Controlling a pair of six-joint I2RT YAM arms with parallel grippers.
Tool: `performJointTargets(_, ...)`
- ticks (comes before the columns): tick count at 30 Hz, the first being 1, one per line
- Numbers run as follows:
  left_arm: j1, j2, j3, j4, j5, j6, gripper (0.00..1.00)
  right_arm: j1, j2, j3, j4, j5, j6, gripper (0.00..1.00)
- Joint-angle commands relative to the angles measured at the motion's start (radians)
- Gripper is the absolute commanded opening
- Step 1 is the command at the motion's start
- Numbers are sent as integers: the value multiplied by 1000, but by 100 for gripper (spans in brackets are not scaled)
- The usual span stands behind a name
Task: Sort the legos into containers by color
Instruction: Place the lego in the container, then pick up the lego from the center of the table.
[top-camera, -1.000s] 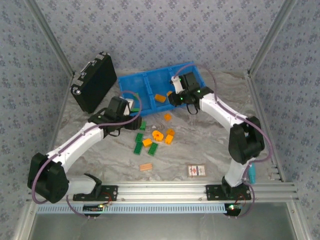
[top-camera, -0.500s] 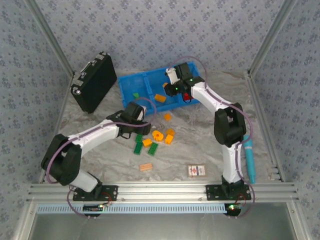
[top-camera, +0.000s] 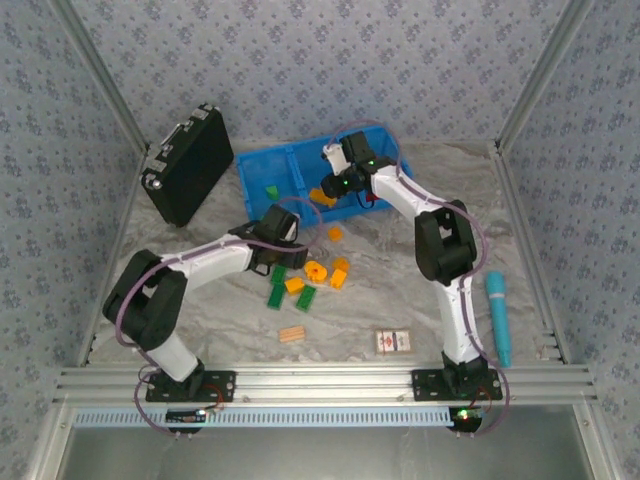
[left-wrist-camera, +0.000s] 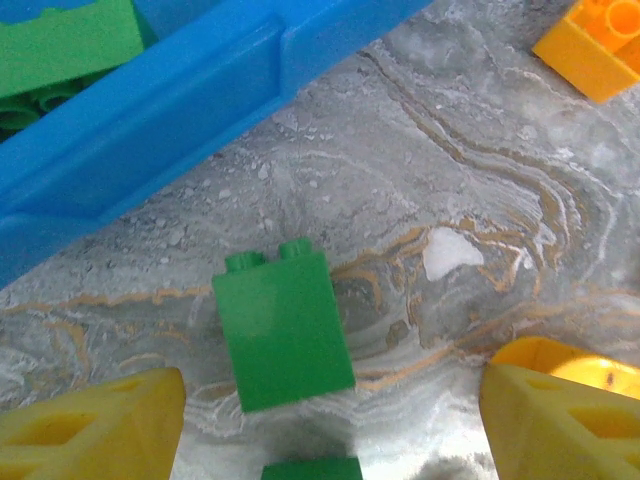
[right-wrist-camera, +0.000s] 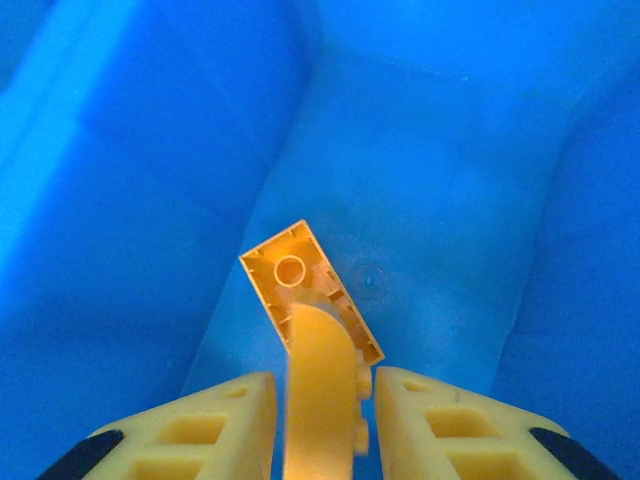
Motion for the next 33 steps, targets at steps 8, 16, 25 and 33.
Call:
performJointTargets(8,-3,86,63,18,-29,-32,76,-7,19,47,-5,-30,-27,36)
performJointTargets(16,-3,128,77,18,-37,-29,61,-23,-87,-66,21,-88,2,38)
performJointTargets(25,4,167,54,33,-9,-43,48,-6,-352,-366,87,-62,-55,40)
performJointTargets(33,15,159,36,40,-16,-43,34,39,-548,-583,37,-4,-70,41)
